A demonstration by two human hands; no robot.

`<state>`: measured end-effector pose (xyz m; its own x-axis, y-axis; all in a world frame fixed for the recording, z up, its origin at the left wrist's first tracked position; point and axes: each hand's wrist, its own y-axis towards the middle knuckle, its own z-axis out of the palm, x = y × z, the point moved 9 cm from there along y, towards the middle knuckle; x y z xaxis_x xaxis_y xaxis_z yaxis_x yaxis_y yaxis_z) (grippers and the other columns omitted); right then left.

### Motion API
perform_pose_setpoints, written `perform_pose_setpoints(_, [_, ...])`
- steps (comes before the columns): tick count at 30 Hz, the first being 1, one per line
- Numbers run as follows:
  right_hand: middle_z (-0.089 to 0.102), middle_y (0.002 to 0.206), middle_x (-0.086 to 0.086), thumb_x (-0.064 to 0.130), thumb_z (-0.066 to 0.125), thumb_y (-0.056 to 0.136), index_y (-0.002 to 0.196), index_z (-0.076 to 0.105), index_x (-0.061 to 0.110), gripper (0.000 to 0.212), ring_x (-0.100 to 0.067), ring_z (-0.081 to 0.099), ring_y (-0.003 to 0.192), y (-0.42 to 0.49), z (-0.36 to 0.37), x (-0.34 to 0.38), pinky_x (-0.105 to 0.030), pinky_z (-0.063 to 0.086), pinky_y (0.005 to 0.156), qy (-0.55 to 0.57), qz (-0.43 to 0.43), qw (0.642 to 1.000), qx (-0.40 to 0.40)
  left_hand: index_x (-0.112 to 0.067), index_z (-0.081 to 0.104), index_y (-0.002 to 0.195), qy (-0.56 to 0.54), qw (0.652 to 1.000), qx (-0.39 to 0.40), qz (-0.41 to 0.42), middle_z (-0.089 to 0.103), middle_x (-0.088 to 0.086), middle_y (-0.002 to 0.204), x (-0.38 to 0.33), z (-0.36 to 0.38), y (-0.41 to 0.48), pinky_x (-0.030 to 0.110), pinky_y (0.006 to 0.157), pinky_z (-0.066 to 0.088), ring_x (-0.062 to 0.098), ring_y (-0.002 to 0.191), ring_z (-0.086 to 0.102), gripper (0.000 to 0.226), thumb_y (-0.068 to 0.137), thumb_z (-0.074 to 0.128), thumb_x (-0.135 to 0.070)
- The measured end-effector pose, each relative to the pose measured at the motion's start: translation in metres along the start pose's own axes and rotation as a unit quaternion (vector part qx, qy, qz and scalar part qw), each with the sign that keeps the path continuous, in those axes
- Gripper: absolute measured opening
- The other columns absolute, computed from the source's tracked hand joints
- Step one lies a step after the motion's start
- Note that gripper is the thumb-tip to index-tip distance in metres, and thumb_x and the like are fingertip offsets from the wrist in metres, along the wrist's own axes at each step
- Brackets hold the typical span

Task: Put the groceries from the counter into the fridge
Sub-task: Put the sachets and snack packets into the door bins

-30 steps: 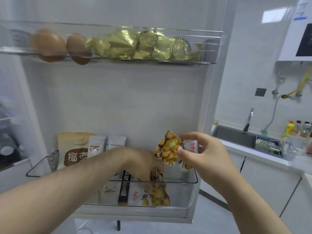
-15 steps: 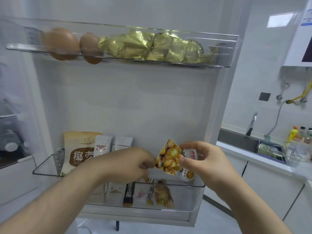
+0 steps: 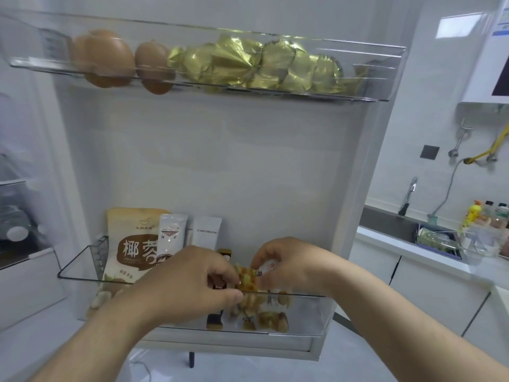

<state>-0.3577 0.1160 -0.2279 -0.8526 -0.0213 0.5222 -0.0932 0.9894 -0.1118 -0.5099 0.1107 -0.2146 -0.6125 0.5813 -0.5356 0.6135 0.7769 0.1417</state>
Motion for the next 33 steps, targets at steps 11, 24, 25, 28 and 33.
perform_pose_setpoints(11, [0.059,0.114,0.017,0.037,0.075,0.082,0.102,0.064,0.043,0.024,-0.006,0.056,0.099,0.005,0.014,0.001,-0.018,0.045,0.075,-0.061,-0.025,0.997,0.046,-0.038,0.077,0.086,-0.011,0.999,0.036,0.011,0.073,-0.014,0.080,0.001,0.005,-0.002,0.034,0.072,0.056,0.008,0.075,0.068,0.017,0.082,0.064,-0.028])
perform_pose_setpoints(24, [0.067,0.099,0.021,0.048,0.060,0.092,0.107,0.069,0.036,0.022,0.002,0.063,0.093,-0.040,-0.006,0.013,-0.028,0.054,0.088,-0.036,-0.059,0.998,-0.015,-0.034,0.079,0.088,-0.017,0.999,0.037,0.017,0.072,-0.024,0.082,0.000,0.002,-0.009,0.024,0.073,0.056,-0.001,0.078,0.067,0.016,0.085,0.066,-0.027])
perform_pose_setpoints(25, [0.069,0.096,0.018,0.045,0.062,0.092,0.101,0.071,0.033,0.018,0.001,0.064,0.089,-0.047,-0.007,0.016,-0.029,0.054,0.085,-0.040,-0.073,0.996,-0.029,-0.034,0.079,0.089,-0.013,0.999,0.035,0.021,0.072,-0.023,0.083,0.000,0.002,-0.009,0.025,0.073,0.056,-0.001,0.079,0.067,0.016,0.085,0.066,-0.027])
perform_pose_setpoints(28, [0.069,0.084,0.014,0.037,0.068,0.089,0.093,0.074,0.027,0.012,-0.003,0.064,0.082,-0.065,-0.001,0.015,-0.025,0.054,0.076,-0.064,-0.090,0.993,-0.050,-0.033,0.078,0.090,-0.002,0.999,0.028,0.028,0.072,-0.021,0.084,0.000,0.001,-0.009,0.026,0.074,0.055,0.000,0.080,0.067,0.015,0.085,0.066,-0.028])
perform_pose_setpoints(33, [0.064,0.078,0.025,0.026,0.067,0.092,0.098,0.075,0.027,0.010,0.004,0.061,0.082,-0.077,-0.002,0.013,-0.009,0.046,0.073,-0.086,-0.100,0.981,-0.144,-0.037,0.075,0.088,0.040,0.998,0.021,0.049,0.071,-0.016,0.078,-0.001,0.003,-0.009,0.031,0.068,0.055,0.004,0.075,0.065,0.014,0.086,0.062,-0.032])
